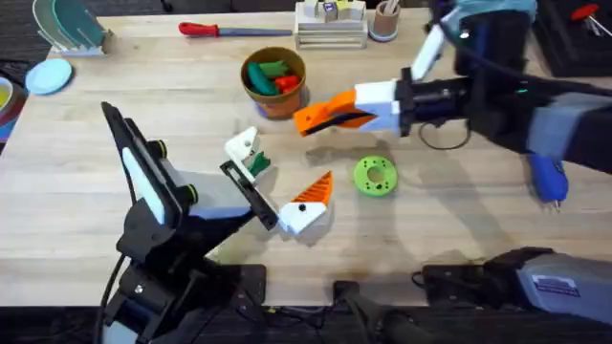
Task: Pick up the gripper from the table and insert it into the empty holder that is missing its gripper. Then pick up a screw, insert it into the mounting hole, and use the screwdriver to tighten it. Finally, clean up the table by picking up the vegetable and placing it into the bucket.
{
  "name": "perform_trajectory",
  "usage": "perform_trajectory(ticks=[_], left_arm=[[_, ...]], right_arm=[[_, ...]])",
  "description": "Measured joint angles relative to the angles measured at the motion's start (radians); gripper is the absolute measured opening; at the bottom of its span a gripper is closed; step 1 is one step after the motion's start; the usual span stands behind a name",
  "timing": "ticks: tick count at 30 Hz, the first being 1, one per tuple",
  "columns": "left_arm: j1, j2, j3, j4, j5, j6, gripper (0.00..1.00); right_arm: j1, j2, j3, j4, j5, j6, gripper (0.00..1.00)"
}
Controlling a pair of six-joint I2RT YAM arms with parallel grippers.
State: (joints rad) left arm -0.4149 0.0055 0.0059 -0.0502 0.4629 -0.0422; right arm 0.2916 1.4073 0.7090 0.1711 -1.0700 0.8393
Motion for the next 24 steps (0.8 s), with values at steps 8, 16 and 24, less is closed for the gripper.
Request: perform_trajectory(ticks=[8,16,24], left_arm=[[0.0,0.0,0.0,0.0,0.08,0.0,0.991],[0.0,0.0,0.0,0.0,0.103,0.0,0.991],[0.0,0.0,0.0,0.0,0.102,0.0,0.991]], right_arm=[[0.085,0.129,0.0,0.174,-0.088,0.174,0.009],[0.119,0.146,0.0,0.242,-0.106,0.23,0.009],[0.126,0.146,0.0,0.279,-0.125,0.257,0.009]])
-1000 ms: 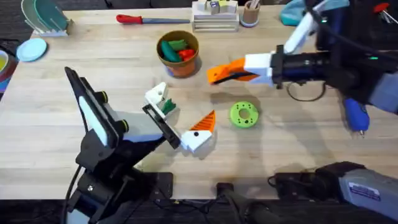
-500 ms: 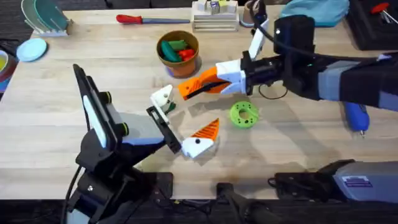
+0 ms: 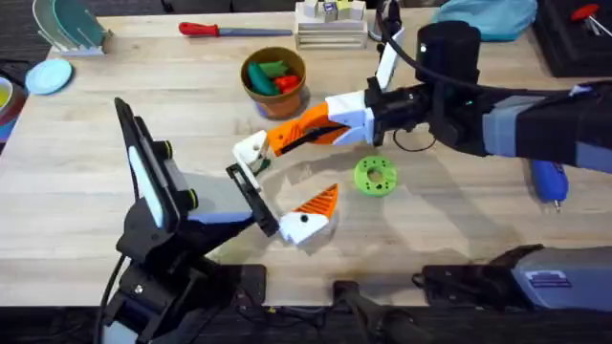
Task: Pick up the gripper from the table and insert it into the empty holder that is missing its gripper. Then pick up a screw, insert it into the mounting hole, and use the screwdriver to tighten it. Finally, clean up the table by picking up the vegetable and placing it into the bucket.
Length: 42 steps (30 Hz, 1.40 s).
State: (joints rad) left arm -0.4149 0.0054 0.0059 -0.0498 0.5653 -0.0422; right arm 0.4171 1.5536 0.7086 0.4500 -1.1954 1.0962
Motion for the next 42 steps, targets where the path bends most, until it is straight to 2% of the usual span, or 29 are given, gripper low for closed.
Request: perform_trajectory(ticks=[11,18,26,33,42], left_arm=[[0.0,0.0,0.0,0.0,-0.012,-0.008,0.991],[0.001,0.0,0.0,-0.002,-0.012,-0.019,0.991],[0.007,0.0,0.0,-0.003,0.019,-0.024,0.991],[0.008,0.002,0.0,-0.004,0.095,-0.042,0.991],[0.021,0.002,0.0,-0.004,0.077,-0.053,0.991]], right_arm=[[0.061,0.006,0.0,0.026,0.037,-0.064,0.009],[0.069,0.013,0.0,0.03,0.051,-0.115,0.008],[0.073,0.022,0.0,0.038,0.072,-0.14,0.008],[0.115,0.042,0.0,0.052,0.047,-0.14,0.008],[0.147,0.043,0.007,0.062,0.118,-0.139,0.008]])
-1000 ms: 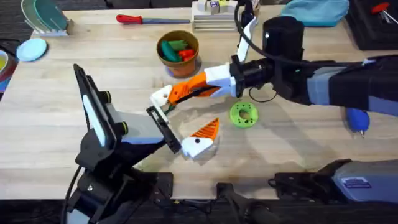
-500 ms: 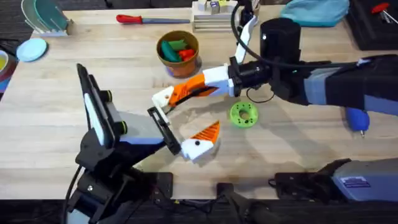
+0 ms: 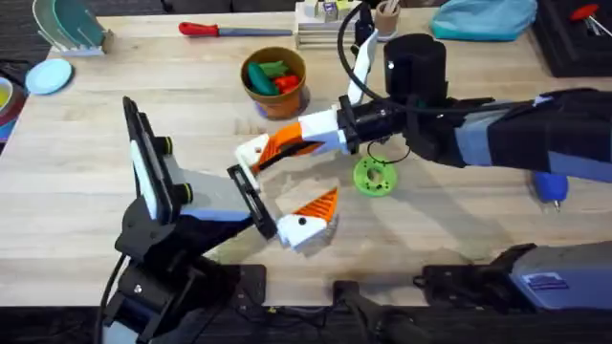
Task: Pick up the gripper from the table and insert it into the empty holder that is missing its gripper. Then pick up a screw, insert it into the mounting hole, and use the screwdriver to tighten it. Finally, clean up the table by picking up the vegetable and placing it into the bucket.
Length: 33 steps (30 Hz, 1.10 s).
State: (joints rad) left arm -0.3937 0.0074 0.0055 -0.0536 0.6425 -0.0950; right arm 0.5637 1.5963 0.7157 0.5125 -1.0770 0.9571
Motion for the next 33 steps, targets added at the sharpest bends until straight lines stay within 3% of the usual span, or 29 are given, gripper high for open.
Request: perform_trajectory(ticks=[13,21,33], left_arm=[[0.017,0.0,0.0,-0.001,-0.088,-0.02,0.991],[0.017,0.0,0.0,0.0,-0.118,-0.022,0.991],[-0.002,0.0,0.0,0.002,-0.149,-0.006,0.991]], right_arm=[[0.079,0.0,0.002,0.071,0.209,0.038,0.008],[0.091,0.0,0.002,0.077,0.243,0.041,0.016],[0.084,0.001,0.004,0.064,0.2,0.031,0.37]])
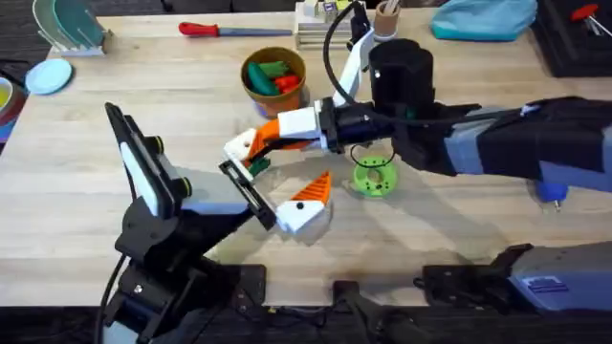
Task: Pick up the gripper from the table and insert it into the empty holder that is missing its gripper. Then pick up a screw, insert it into the mounting hole, and use the screwdriver to tighten it. Finally, clean up the table by picking up the vegetable and placing it into the bucket.
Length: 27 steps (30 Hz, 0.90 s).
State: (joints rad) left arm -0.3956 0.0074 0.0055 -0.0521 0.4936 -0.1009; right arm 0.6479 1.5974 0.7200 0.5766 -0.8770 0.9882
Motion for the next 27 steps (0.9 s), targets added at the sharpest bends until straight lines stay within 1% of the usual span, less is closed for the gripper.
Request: perform_trajectory(ticks=[3,7,11,13,15,19,23,27], left_arm=[[-0.002,0.0,0.0,0.0,0.003,0.008,0.991],[-0.007,0.0,0.0,0.002,0.016,0.019,0.991],[-0.01,0.0,0.0,0.002,0.022,0.026,0.991],[-0.01,0.0,0.0,0.002,0.03,0.03,0.991],[-0.016,0.0,0.0,0.002,0.045,0.034,0.991],[-0.021,0.0,0.0,0.002,0.063,0.035,0.991],[-0.021,0.0,0.0,0.002,0.064,0.038,0.991],[-0.021,0.0,0.0,0.002,0.064,0.038,0.991]], right_arm=[[-0.004,0.001,0.0,-0.002,-0.016,-0.001,0.422],[-0.007,0.008,0.0,-0.008,-0.044,-0.002,0.533],[-0.006,0.011,0.0,-0.008,-0.069,-0.002,0.609],[-0.003,0.011,0.0,-0.009,-0.088,-0.003,0.696],[0.002,0.011,0.0,-0.008,-0.101,-0.005,0.744],[0.005,0.011,0.0,-0.008,-0.119,-0.006,0.763],[0.0,0.011,0.0,-0.008,-0.129,-0.006,0.776],[-0.018,0.011,0.0,-0.007,-0.138,-0.012,0.857]])
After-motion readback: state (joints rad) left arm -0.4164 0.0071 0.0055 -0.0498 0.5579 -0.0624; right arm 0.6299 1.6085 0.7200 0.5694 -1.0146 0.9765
